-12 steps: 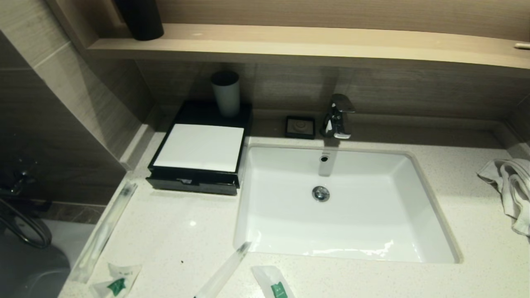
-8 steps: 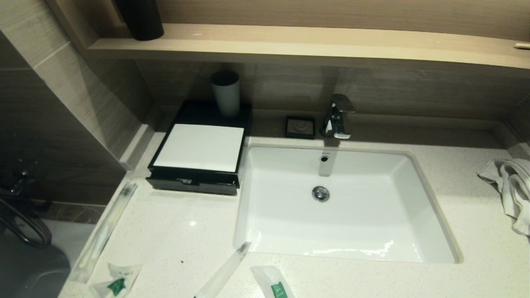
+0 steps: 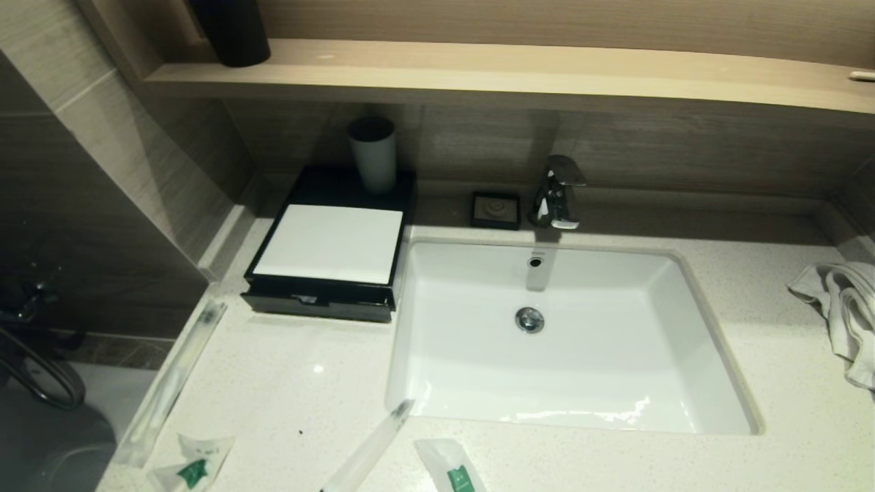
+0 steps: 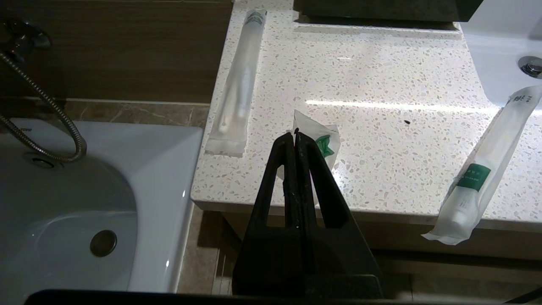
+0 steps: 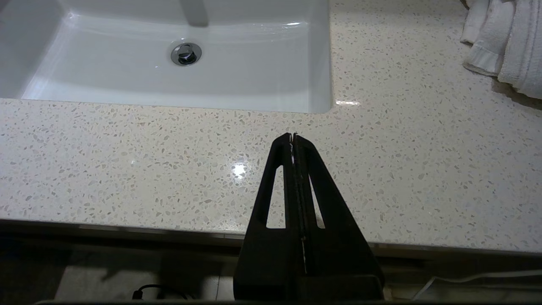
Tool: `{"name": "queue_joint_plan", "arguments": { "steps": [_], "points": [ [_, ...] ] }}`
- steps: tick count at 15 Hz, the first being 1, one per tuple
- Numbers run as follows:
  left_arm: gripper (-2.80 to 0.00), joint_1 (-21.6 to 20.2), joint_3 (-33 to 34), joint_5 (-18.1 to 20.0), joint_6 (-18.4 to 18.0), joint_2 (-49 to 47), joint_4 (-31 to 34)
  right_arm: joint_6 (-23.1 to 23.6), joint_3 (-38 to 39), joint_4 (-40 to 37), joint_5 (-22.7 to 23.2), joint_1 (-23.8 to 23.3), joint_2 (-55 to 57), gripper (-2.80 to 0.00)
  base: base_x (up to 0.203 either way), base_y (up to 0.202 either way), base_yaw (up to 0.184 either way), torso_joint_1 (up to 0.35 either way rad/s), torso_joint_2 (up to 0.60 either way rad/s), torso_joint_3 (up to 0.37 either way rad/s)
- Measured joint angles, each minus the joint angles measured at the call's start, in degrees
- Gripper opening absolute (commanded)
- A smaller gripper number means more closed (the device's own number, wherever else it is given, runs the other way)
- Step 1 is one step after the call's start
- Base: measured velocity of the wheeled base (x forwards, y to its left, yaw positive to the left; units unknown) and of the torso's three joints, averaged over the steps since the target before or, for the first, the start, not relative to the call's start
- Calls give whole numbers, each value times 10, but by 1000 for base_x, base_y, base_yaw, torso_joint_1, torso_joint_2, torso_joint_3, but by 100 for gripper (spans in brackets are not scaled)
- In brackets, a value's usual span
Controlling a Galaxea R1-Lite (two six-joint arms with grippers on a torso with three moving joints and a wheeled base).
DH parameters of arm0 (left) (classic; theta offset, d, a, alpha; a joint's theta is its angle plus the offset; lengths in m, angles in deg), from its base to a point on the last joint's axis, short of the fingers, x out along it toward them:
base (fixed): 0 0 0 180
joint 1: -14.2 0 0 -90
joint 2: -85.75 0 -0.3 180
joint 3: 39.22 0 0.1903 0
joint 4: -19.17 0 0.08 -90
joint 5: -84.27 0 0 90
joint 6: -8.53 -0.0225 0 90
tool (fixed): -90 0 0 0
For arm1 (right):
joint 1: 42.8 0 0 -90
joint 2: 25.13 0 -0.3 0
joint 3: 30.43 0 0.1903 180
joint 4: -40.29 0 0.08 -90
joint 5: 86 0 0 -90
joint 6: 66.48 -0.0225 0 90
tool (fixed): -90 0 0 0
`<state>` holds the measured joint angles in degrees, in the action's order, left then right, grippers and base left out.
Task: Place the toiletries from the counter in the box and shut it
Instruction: Pick up the cup
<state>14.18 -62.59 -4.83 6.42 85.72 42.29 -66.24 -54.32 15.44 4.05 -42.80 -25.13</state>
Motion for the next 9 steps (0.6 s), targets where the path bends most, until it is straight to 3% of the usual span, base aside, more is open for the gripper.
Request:
{"name": "queue_joint_plan", "arguments": {
  "steps": [9],
  "points": [
    [-280,0,0,0,0,0,0,0,0,0,0,0,0,-280,0,0,0,0,0,0]
  ]
}}
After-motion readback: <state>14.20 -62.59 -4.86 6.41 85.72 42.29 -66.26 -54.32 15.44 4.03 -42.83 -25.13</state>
